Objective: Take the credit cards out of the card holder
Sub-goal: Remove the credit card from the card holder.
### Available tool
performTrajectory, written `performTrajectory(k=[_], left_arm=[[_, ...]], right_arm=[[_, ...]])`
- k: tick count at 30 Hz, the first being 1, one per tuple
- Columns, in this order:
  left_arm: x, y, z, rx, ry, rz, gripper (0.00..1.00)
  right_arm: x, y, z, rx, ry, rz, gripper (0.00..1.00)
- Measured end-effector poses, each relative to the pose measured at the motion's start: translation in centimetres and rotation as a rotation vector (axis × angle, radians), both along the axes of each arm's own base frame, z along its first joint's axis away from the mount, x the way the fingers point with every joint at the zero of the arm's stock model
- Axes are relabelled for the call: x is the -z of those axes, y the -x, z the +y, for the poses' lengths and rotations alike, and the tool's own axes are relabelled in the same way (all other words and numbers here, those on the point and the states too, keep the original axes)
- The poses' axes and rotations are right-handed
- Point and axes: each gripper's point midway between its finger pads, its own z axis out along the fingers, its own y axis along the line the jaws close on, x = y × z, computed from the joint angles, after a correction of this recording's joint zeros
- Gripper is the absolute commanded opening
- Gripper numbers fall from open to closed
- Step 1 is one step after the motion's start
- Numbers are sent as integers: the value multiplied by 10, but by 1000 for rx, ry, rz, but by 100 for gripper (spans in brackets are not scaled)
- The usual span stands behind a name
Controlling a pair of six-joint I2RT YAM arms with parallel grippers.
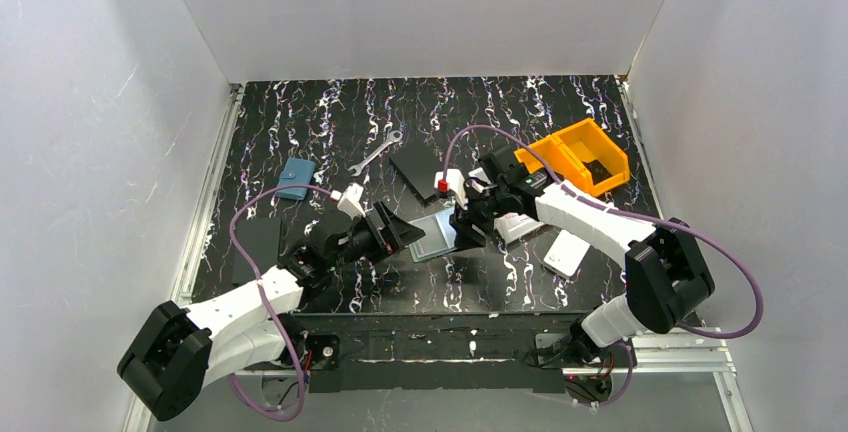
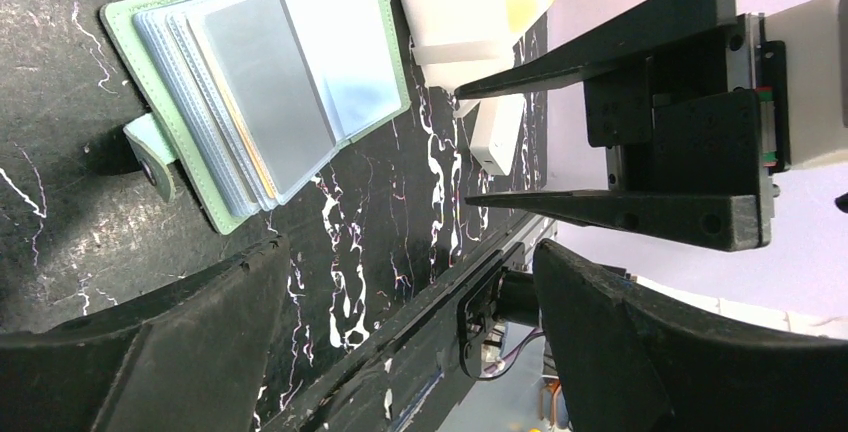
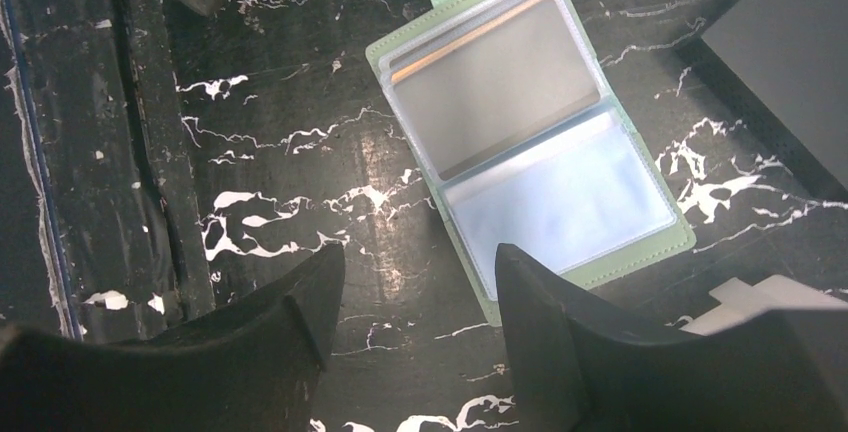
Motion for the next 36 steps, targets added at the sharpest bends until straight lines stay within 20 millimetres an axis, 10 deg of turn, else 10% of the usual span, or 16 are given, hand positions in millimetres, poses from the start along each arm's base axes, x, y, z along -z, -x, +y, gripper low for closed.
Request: performTrajectory(k=[16, 22, 36], left_arm=[[15, -13, -11, -4, -24, 52, 67], [23, -21, -18, 9, -57, 66, 62], [55, -32, -28, 31, -135, 131, 52]], right_arm=[[12, -13, 9, 166, -50, 43, 12], [48, -20, 9, 240, 24, 116, 9], [63, -41, 9, 380, 52, 111, 6]])
